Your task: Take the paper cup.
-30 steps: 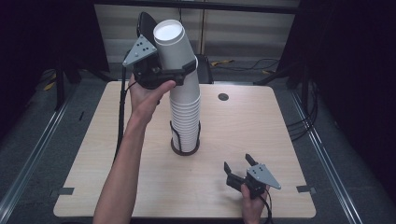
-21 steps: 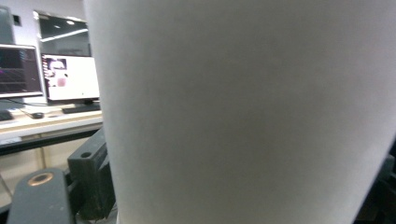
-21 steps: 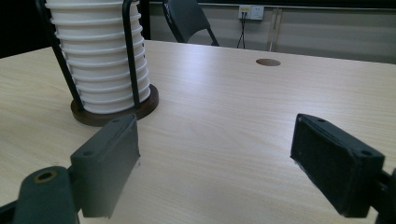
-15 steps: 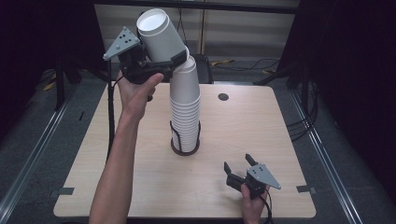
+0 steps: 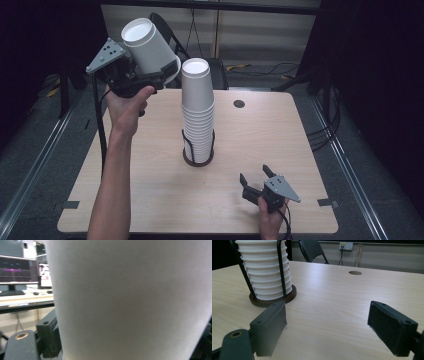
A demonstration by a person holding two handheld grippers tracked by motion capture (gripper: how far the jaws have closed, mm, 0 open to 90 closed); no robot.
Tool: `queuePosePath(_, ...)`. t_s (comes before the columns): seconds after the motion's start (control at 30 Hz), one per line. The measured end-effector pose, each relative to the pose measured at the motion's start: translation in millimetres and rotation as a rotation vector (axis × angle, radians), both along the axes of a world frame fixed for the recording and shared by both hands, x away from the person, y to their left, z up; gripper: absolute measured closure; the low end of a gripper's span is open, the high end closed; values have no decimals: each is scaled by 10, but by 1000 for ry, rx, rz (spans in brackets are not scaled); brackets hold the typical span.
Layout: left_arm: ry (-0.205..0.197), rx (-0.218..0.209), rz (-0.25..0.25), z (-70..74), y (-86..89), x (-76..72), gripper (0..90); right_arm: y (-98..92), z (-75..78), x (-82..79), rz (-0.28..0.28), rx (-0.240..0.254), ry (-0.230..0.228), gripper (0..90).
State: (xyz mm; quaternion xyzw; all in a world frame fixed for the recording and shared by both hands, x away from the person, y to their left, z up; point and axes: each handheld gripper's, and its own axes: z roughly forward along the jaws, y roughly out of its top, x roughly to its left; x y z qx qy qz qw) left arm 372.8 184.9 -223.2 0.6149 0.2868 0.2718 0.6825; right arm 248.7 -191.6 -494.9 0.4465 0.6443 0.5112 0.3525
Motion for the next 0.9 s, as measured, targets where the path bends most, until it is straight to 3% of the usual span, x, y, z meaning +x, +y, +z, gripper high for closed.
queuePosePath(0.33,79,-27,26,-253,221,33,134,3,2,3,3,-7,5,150)
queuePosePath(0.6,125,-9,33,-461,271,40,134,5,2,1,1,-7,4,150)
queuePosePath(0.7,154,16,38,-557,269,48,134,7,0,-1,0,-8,-2,149)
queuePosePath(0.9,192,13,19,-744,257,41,134,13,0,-6,1,-14,-6,146)
